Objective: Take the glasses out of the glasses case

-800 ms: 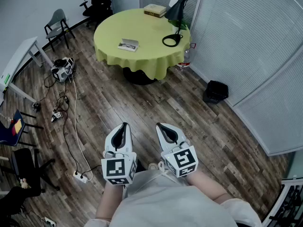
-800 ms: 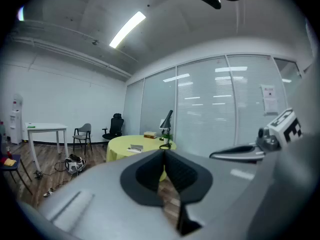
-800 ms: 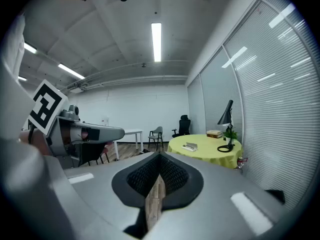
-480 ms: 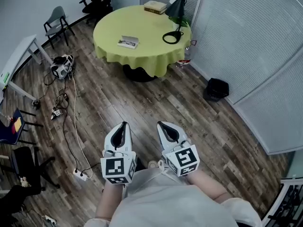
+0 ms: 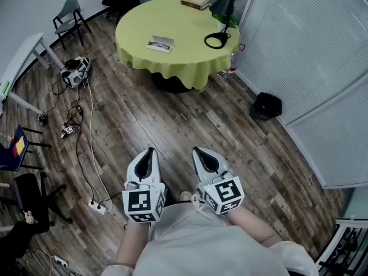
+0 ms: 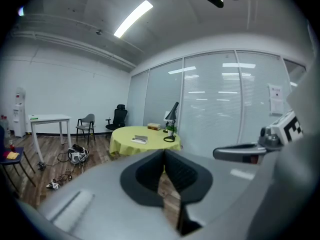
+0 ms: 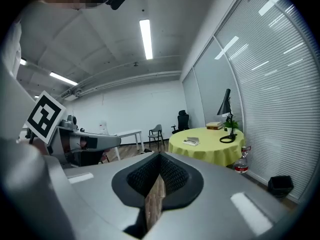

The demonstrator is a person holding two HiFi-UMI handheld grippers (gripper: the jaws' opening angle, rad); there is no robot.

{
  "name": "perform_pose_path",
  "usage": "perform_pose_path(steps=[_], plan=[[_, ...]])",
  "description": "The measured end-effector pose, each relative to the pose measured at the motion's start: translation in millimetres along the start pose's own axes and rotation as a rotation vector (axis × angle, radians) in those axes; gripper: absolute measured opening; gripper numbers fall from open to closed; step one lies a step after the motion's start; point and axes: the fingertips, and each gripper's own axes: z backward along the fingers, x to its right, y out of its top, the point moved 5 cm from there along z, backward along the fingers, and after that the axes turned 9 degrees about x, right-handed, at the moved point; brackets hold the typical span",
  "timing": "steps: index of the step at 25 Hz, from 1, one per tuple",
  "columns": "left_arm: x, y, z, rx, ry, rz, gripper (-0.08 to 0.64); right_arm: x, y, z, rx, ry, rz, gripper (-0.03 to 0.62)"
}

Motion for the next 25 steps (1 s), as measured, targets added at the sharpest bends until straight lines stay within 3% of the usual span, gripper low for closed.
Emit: perform_pose_path(steps=[10,25], plan=[[-89.8,14.6,-68.5,-0.012,-0.043,0.010,0.008,-8.7,4.8,-105.0,-0.037,-0.031,-0.012,-0.002],[-274.5,43.1,-162.2,0.003,-0.062,0.033,0.008,-47.6,20.6,-289.4,-0.030,-0.113,0.003,-0.002]])
